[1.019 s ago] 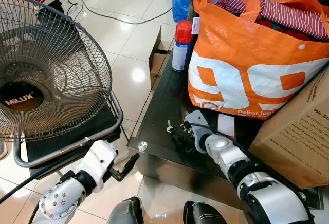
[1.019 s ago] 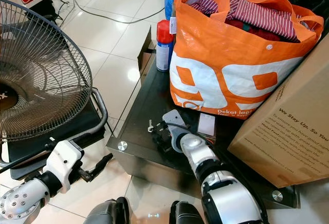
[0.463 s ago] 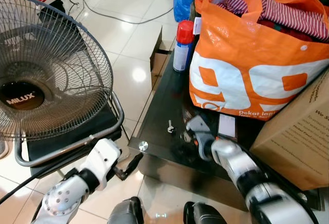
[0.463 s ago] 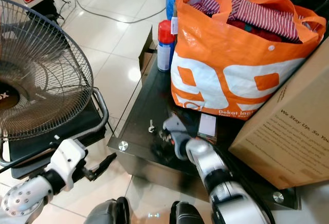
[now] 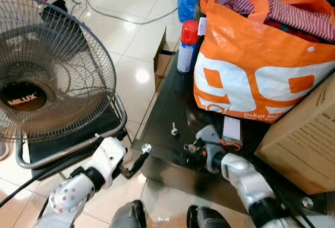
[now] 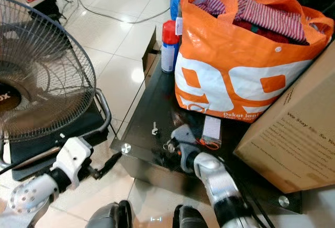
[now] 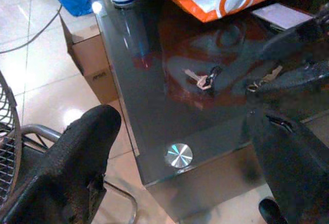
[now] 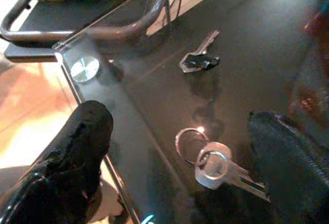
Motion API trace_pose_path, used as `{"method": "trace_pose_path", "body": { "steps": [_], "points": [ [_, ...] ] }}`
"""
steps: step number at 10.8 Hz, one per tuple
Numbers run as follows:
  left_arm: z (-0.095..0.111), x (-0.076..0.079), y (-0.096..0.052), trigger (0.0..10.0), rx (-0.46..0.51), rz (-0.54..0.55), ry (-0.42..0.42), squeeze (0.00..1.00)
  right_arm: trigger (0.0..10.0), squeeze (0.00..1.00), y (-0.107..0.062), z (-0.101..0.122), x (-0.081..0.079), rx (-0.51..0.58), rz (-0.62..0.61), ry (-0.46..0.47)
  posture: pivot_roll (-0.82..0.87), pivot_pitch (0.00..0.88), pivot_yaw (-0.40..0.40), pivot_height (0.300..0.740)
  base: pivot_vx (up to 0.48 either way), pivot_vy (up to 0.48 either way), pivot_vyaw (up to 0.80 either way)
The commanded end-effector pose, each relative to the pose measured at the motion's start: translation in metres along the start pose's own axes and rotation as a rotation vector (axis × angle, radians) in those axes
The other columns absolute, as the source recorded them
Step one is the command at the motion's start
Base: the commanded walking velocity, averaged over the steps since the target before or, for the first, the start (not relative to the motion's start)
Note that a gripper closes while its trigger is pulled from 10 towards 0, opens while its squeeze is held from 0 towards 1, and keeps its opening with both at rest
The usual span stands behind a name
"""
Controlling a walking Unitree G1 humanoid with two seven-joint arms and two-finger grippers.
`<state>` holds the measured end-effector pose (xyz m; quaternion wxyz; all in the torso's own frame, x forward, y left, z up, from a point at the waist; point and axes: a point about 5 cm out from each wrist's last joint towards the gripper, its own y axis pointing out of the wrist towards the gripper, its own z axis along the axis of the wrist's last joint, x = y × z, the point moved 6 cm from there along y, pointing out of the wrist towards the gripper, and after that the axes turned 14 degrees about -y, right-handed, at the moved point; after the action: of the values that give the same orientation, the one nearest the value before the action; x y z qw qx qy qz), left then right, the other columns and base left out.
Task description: Hang keys on a hook
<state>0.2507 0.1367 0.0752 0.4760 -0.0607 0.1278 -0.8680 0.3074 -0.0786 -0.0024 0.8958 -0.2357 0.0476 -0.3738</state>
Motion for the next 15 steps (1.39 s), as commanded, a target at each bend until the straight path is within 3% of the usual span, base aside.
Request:
{"method": "trace_pose_path", "body": {
  "steps": [1, 5, 7, 8, 9, 10, 15],
  "points": [
    [-0.007, 0.002, -0.001, 10.0, -0.02, -0.002, 0.0, 0.0, 10.0, 0.0, -0.006, -0.009, 0.001, -0.031, -0.017, -0.015, 0.02, 0.146, -0.021, 0.74, 0.0, 0.0, 0.0],
    [-0.007, 0.004, 0.001, 10.0, -0.017, -0.013, 0.004, 0.0, 10.0, 0.0, -0.007, -0.029, -0.004, -0.156, -0.004, -0.2, 0.02, 0.132, -0.02, 0.74, 0.0, 0.0, 0.0],
    [-0.008, 0.004, 0.001, 10.0, -0.02, -0.02, 0.009, 0.0, 10.0, 0.0, 0.003, -0.031, -0.002, -0.18, -0.029, -0.19, 0.02, 0.129, -0.019, 0.74, 0.0, 0.0, 0.0],
    [-0.009, 0.004, 0.002, 10.0, -0.022, -0.024, 0.01, 0.0, 5.7, 0.0, 0.008, -0.034, -0.006, -0.197, -0.021, -0.194, 0.03, 0.13, -0.02, 0.74, 0.0, 0.0, 0.0],
    [-0.009, 0.005, 0.002, 10.0, -0.023, -0.025, 0.011, 0.0, 4.7, 0.0, 0.01, -0.037, -0.007, -0.213, -0.014, -0.204, 0.03, 0.131, -0.02, 0.74, 0.0, 0.0, 0.0],
    [-0.009, 0.005, 0.001, 10.0, -0.025, -0.028, 0.013, 0.0, 2.9, 0.0, 0.012, -0.046, -0.006, -0.264, -0.017, -0.254, 0.03, 0.136, -0.02, 0.74, 0.0, 0.0, 0.0],
    [-0.01, 0.005, 0.0, 10.0, -0.031, -0.03, 0.015, 0.0, 2.6, 0.0, 0.016, -0.053, 0.005, -0.312, -0.05, -0.273, 0.03, 0.147, -0.024, 0.74, 0.0, 0.0, 0.0]
  ]
}}
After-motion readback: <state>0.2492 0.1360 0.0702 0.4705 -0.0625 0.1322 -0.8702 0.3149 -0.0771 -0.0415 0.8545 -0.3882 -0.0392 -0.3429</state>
